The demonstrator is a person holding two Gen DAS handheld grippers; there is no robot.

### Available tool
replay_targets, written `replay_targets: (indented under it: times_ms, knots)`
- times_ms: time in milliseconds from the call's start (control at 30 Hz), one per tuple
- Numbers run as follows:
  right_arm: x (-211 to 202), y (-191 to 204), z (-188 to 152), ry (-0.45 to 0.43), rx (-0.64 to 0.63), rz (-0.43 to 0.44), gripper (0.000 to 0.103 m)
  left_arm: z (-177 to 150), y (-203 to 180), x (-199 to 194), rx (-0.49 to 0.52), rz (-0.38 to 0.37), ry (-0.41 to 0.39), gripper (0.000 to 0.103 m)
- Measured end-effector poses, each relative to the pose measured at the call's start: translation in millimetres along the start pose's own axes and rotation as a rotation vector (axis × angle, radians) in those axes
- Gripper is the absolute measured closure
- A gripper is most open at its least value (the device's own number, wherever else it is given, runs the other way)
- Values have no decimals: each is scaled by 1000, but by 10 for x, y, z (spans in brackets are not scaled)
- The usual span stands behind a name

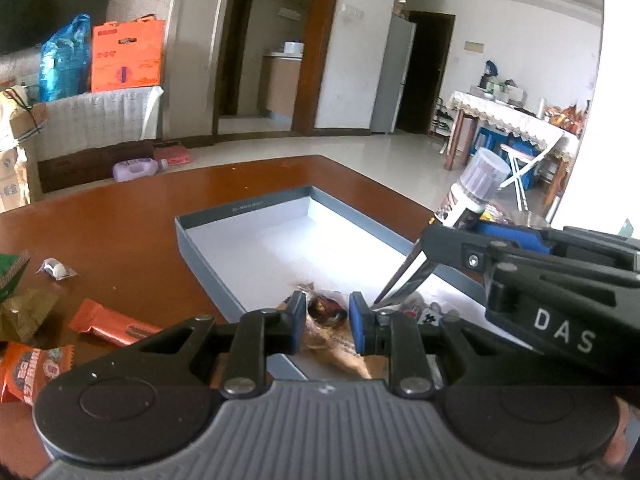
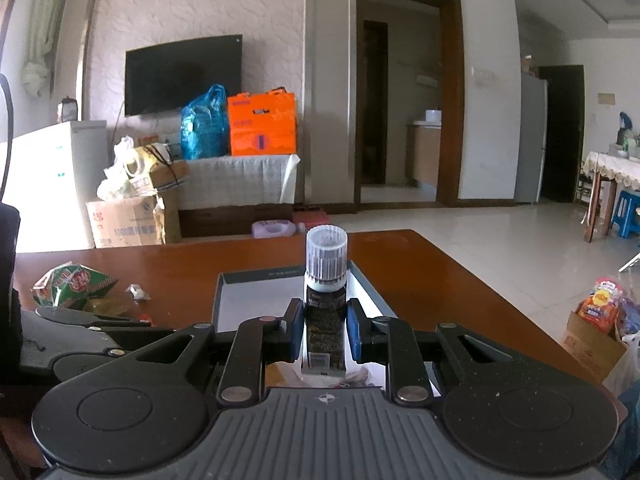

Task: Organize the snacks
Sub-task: 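Carry the tube and candy into the grey box and open both tools, then withdraw both tools from the box toward the green chip bag and orange packets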

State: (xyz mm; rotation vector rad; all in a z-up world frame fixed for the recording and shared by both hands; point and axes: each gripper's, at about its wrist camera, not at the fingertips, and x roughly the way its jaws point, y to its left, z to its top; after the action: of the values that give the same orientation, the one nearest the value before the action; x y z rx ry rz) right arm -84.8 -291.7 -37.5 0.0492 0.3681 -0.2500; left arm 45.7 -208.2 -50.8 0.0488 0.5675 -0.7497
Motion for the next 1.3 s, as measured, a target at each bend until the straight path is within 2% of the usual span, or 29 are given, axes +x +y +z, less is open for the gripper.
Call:
replay_targets:
  times_ms: [267, 300, 333, 400, 433, 833, 1000, 1100, 1133, 1200, 1300]
  knots:
    - [34, 31, -37, -6, -9, -7, 78, -30, 14, -42, 5, -12, -2, 81]
    - [36, 39, -39, -8, -7, -8, 72, -33, 16, -62, 7, -12, -3, 81]
    - [38, 46, -33, -10, -3, -12, 62, -37, 21, -74, 8, -12, -4, 81]
    - [21, 47, -36, -22, -2, -23, 51, -50, 32, -126, 10, -16, -6, 81]
    - [12, 49, -37, -26, -6, -26, 49, -52, 41, -137, 10, -14, -6, 81]
    - [-13, 117, -41, -31, -28, -11, 44, -101, 185, -385, -13, -5, -24, 81]
    - [-19, 162, -47, -25, -39, -1, 43, -125, 270, -507, -26, 17, -34, 81]
    - [-39, 202, -36, -29, -51, 11, 38, -162, 342, -576, -34, 42, -30, 81]
    - [-46, 230, -32, -31, -57, 15, 34, -175, 369, -593, -37, 53, -26, 80]
    - [-65, 304, -25, -37, -72, 28, 29, -197, 432, -627, -39, 82, -24, 68]
    - [-97, 420, -8, -43, -93, 56, 22, -233, 511, -728, -41, 118, -36, 57]
